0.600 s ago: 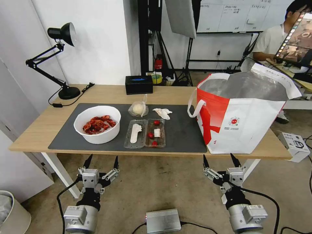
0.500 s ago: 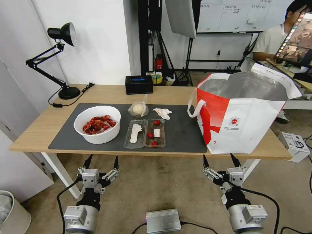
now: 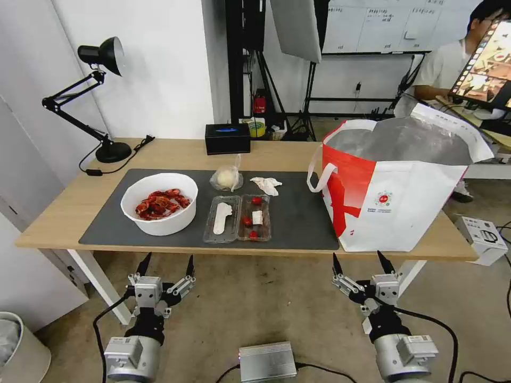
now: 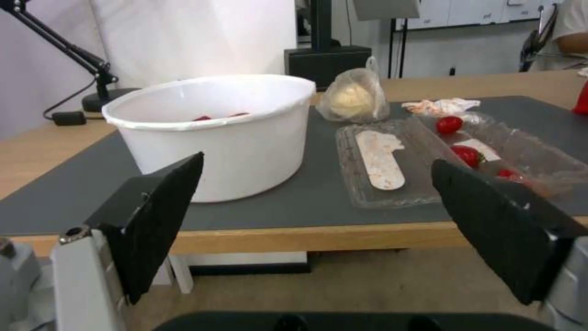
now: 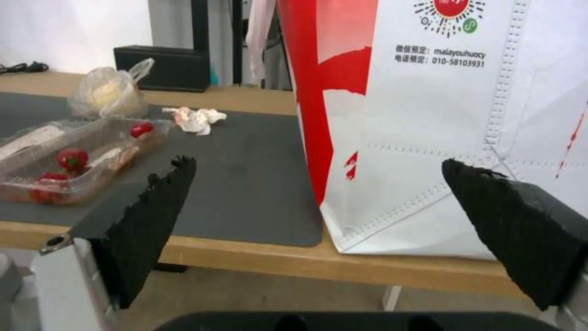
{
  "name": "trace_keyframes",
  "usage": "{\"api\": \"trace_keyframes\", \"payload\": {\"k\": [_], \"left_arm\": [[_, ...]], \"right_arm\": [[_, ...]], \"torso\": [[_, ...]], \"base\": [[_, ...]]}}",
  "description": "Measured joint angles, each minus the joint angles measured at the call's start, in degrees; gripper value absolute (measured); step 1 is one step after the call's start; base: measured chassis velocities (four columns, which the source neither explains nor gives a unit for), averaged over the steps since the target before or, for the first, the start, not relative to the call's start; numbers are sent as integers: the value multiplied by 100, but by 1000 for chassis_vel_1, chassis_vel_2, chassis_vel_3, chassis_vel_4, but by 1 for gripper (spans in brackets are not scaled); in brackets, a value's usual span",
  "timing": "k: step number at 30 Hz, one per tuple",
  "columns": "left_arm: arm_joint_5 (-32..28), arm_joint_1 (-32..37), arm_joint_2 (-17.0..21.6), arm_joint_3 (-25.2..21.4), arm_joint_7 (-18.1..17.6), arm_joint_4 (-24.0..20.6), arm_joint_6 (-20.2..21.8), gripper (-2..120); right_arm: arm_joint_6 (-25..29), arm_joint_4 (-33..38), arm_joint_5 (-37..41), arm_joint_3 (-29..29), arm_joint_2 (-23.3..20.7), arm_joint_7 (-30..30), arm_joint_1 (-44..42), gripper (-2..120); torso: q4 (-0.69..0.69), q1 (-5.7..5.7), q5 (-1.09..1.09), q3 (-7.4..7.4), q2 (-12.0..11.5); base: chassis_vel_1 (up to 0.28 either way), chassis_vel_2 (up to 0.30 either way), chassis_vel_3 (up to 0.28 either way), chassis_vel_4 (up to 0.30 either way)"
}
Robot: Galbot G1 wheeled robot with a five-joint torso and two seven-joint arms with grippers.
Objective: Pick up the trash from the table and place it into the takeout bag.
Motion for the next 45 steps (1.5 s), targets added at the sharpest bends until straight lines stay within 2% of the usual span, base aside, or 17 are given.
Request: {"api": "trace_keyframes", "payload": {"k": [10,13,15,18,20,22,26,27,31,32,34,36,37,41,42,43,45], "left_arm": [[-134,-85,42,24,-26,55,37,100],[-514,-354,180,107,-134,231,200,100],[-810,-608,298,177,-218,373,326,100],[-890,-694,331,191,-233,399,340,100],[-990,-757,365,209,-242,425,364,100],[-1377,-957,508,267,-294,534,470,100],[-1499,-1017,550,286,-308,569,505,100],[-1873,-1255,734,343,-345,655,615,100],[-2274,-1390,977,372,-324,633,740,100],[-2584,-1494,1157,401,-306,623,841,100],[-2584,-1494,1157,401,-306,623,841,100],[-2911,-1600,1349,420,-276,600,949,100],[-3234,-1685,1577,380,-230,535,1066,100],[-3357,-1721,1646,380,-220,520,1116,100],[-3760,-1822,1762,395,-260,460,1273,100],[-3760,-1822,1762,395,-260,460,1273,100],[-4229,-1933,1838,432,-439,384,1443,100]], "right_arm": [[-29,0,28,26,-38,14,4,100],[-309,3,251,270,-335,183,35,100],[-602,14,485,590,-748,386,80,100],[-763,25,674,734,-984,471,88,100],[-912,43,837,886,-1158,571,117,100],[-1266,93,1220,1245,-1576,808,164,100],[-1336,104,1292,1319,-1657,858,175,100],[-1469,452,1621,1510,-1882,958,124,100],[-1472,482,1645,1509,-1869,961,117,100],[-1471,486,1646,1506,-1855,962,117,100],[-1471,486,1646,1506,-1855,962,117,100],[-1464,488,1646,1499,-1846,961,121,100],[-1458,496,1646,1498,-1847,959,132,100],[-1454,496,1646,1495,-1852,958,141,100],[-1445,490,1645,1490,-1869,956,165,100],[-1445,490,1645,1490,-1869,956,165,100],[-1443,484,1644,1484,-1871,955,173,100]], "torso": [[1,0,0,0,0],[-1,0,0,0,0],[-3,1,-6,0,0],[-2,1,6,1,-1],[0,1,1,1,-1],[0,0,2,0,-1],[0,1,-1,1,-1],[1,1,-5,1,-1],[1,0,1,0,0],[-1,0,-1,0,-1],[-1,0,-1,0,-1],[0,1,-1,1,-1],[-1,0,2,0,-1],[0,0,1,0,0],[0,0,0,0,0],[0,0,0,0,0],[0,0,0,0,0]], "base": [[0,0,0,0],[0,0,0,0],[0,0,0,0],[0,0,0,0],[0,0,0,0],[0,0,0,0],[0,0,0,0],[0,0,0,0],[0,0,0,0],[0,0,0,0],[0,0,0,0],[0,0,0,0],[0,0,0,0],[0,0,0,0],[0,0,0,0],[0,0,0,0],[0,0,0,0]]}}
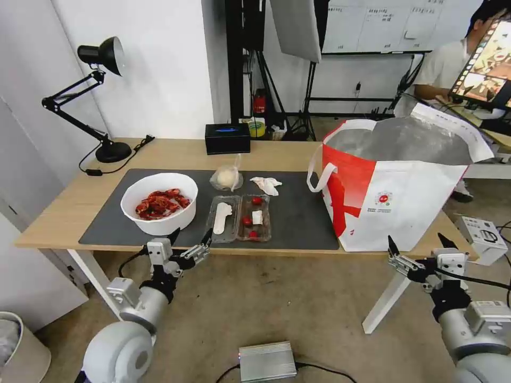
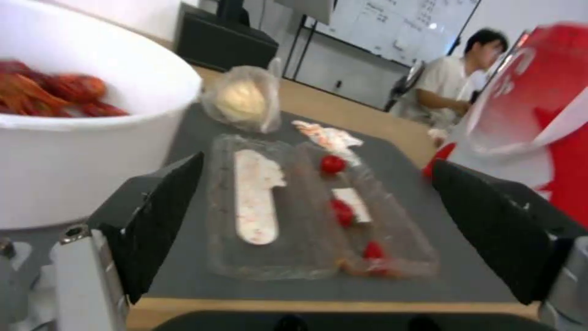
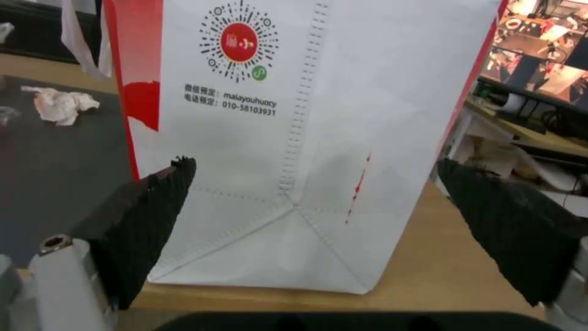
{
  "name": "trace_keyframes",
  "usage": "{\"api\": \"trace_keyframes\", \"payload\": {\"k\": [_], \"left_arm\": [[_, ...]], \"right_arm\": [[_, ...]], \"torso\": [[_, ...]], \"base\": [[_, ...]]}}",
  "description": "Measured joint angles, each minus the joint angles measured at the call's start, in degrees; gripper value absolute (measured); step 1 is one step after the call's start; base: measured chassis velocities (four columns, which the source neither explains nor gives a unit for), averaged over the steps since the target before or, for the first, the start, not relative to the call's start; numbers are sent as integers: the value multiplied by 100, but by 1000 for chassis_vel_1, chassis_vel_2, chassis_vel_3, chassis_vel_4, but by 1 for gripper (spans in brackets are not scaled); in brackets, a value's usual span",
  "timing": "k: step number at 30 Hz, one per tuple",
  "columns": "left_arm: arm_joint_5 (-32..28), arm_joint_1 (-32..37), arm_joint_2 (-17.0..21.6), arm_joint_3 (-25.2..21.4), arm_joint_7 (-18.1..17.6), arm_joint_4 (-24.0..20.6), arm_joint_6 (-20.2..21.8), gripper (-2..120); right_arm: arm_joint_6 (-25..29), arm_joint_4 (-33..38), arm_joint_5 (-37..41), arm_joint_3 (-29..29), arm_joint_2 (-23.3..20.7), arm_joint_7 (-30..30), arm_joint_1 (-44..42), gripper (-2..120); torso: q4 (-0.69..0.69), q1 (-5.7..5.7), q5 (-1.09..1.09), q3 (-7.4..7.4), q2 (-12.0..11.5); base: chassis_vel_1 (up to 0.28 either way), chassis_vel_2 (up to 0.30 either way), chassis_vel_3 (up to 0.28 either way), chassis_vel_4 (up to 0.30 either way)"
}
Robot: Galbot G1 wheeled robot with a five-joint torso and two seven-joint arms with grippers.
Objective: Pick up the trash from the table and place it into the takeout bag.
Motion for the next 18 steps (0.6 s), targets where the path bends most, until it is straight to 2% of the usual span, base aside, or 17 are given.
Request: {"api": "trace_keyframes", "payload": {"k": [2,4,5,6,7,9,11,12,13,15,17,18], "left_arm": [[-748,-182,95,82,-432,-94,228,100],[-748,-182,95,82,-432,-94,228,100],[-1510,-417,166,191,-952,-161,442,100],[-1861,-546,189,258,-1218,-176,548,100],[-1861,-546,189,258,-1218,-176,548,100],[-2435,-799,234,384,-1679,-181,720,100],[-2435,-799,234,384,-1679,-181,720,100],[-2743,-991,273,496,-2059,-155,870,100],[-2868,-1088,298,555,-2253,-130,976,100],[-2981,-1162,320,594,-2391,-107,1047,100],[-3434,-1328,343,625,-2808,-104,1232,100],[-3434,-1328,343,625,-2808,-104,1232,100]], "right_arm": [[5,-4,-3,-6,1,-2,5,100],[5,-4,-3,-6,1,-2,5,100],[14,-6,-9,-7,10,-3,8,100],[19,-6,-12,-8,17,-3,8,100],[19,-6,-12,-8,17,-3,8,100],[26,-6,-16,-8,27,-3,5,100],[26,-6,-16,-8,27,-3,5,100],[34,-12,-25,-8,46,-3,-2,100],[37,-16,-30,-11,57,-2,-6,100],[41,-17,-36,-13,66,-1,-10,100],[48,-28,-48,-23,88,3,-19,100],[48,-28,-48,-23,88,3,-19,100]], "torso": [[0,0,0,0,1],[0,0,0,0,1],[-1,0,0,0,0],[0,0,0,0,0],[0,0,0,0,0],[-1,0,1,0,0],[-1,0,1,0,0],[-1,0,0,0,0],[0,0,0,0,0],[-1,0,0,0,0],[-1,0,0,0,0],[-1,0,0,0,0]], "base": [[0,0,0,0],[0,0,0,0],[0,0,0,0],[0,0,0,0],[0,0,0,0],[0,0,0,0],[0,0,0,0],[0,0,0,0],[0,0,0,0],[0,0,0,0],[0,0,0,0],[0,0,0,0]]}}
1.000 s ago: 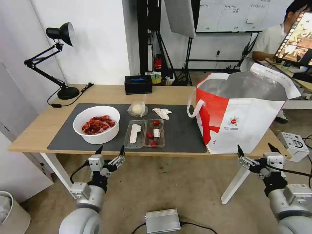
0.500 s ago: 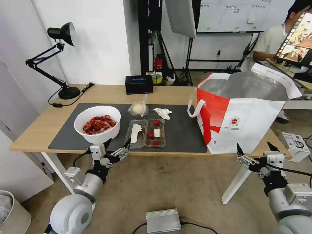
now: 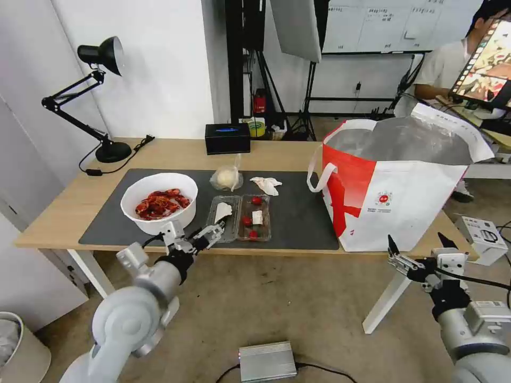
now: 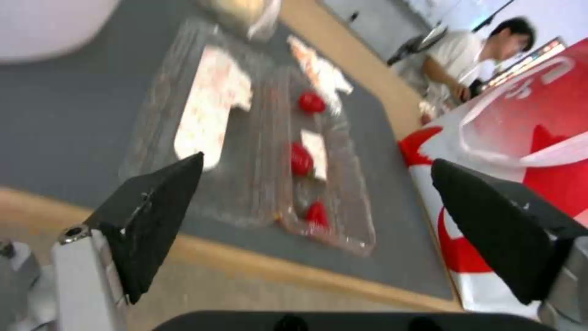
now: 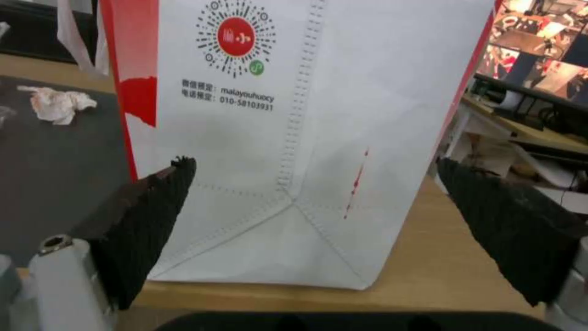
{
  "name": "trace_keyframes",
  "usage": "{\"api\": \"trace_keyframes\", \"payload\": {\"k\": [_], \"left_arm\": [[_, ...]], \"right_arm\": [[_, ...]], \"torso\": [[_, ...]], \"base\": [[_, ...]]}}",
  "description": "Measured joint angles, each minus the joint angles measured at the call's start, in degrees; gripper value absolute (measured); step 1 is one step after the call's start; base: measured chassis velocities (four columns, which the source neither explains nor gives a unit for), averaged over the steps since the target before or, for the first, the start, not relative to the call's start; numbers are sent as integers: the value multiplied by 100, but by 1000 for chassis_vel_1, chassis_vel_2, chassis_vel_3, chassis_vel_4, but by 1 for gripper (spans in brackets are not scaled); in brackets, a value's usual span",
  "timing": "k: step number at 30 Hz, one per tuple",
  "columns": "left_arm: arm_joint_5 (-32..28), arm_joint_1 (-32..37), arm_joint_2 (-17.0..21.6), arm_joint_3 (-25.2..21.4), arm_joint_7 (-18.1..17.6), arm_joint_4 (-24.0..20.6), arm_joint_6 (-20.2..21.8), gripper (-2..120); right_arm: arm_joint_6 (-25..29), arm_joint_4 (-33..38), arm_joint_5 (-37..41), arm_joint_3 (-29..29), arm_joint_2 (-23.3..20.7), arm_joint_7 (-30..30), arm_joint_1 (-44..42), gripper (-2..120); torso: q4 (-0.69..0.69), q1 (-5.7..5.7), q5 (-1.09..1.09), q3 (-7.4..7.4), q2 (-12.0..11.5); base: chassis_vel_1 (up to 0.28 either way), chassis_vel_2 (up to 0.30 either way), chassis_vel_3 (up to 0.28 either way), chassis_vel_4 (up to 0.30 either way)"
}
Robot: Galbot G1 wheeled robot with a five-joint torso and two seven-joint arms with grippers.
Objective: Pick up the trash from the table and place it into the takeout bag.
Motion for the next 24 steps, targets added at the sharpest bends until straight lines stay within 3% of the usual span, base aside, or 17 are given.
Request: {"api": "trace_keyframes", "payload": {"k": [3,10,14,24], "left_arm": [[-547,-218,-70,-17,-551,-43,190,100],[-1159,-361,-434,17,-1152,-100,272,100],[-1175,-354,-724,96,-1302,-9,267,100],[-1147,-626,-865,158,-1394,427,205,100]], "right_arm": [[7,-39,-15,-23,19,4,3,100],[22,-106,-98,-70,43,8,18,100],[26,-130,-121,-87,42,15,33,100],[35,-162,-122,-83,43,32,41,100]], "torso": [[0,0,0,0,0],[0,0,0,0,0],[0,0,1,-1,0],[0,0,0,-1,0]], "base": [[0,0,0,0],[0,0,0,0],[0,0,0,0],[0,0,0,0]]}}
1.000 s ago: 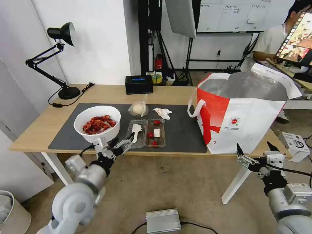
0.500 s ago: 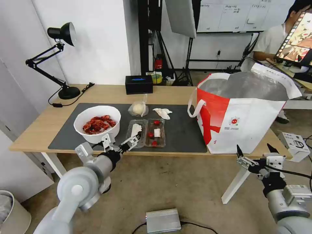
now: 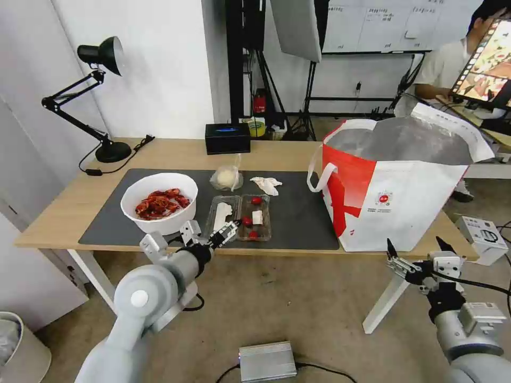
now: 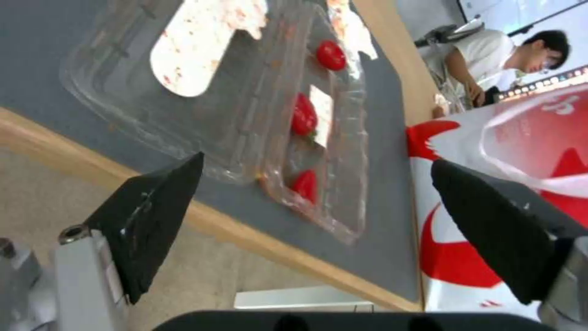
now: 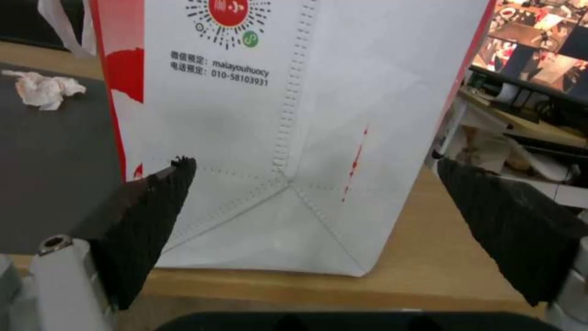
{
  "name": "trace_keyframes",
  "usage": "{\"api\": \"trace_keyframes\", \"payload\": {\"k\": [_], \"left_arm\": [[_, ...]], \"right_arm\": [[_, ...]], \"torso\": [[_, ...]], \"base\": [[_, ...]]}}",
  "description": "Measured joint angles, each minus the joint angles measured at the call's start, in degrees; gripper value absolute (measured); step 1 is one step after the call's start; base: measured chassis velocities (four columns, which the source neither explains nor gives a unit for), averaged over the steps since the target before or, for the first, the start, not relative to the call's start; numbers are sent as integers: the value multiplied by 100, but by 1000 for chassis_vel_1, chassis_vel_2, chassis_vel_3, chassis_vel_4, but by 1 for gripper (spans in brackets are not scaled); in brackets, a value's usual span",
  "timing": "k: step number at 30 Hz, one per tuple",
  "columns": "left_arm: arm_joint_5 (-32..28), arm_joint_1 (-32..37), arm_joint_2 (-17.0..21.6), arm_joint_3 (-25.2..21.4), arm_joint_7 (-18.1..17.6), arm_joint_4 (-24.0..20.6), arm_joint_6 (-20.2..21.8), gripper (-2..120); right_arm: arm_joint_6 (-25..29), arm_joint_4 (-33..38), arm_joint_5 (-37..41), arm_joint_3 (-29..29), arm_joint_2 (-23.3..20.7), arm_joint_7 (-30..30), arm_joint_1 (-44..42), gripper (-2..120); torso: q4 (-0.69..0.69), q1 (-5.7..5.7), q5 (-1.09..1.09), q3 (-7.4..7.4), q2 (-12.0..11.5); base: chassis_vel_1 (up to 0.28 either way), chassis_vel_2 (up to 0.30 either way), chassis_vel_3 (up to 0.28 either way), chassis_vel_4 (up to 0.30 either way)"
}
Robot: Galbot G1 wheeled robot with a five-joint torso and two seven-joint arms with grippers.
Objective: Pick up the trash from the table and place it into the takeout bag.
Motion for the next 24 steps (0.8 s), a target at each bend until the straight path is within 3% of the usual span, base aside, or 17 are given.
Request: {"api": "trace_keyframes", "payload": {"k": [24], "left_arm": [[210,12,-357,40,-99,322,-147,100]], "right_arm": [[21,-105,-17,5,35,96,25,100]], "torso": [[0,0,0,0,0]], "base": [[0,0,0,0]]}}
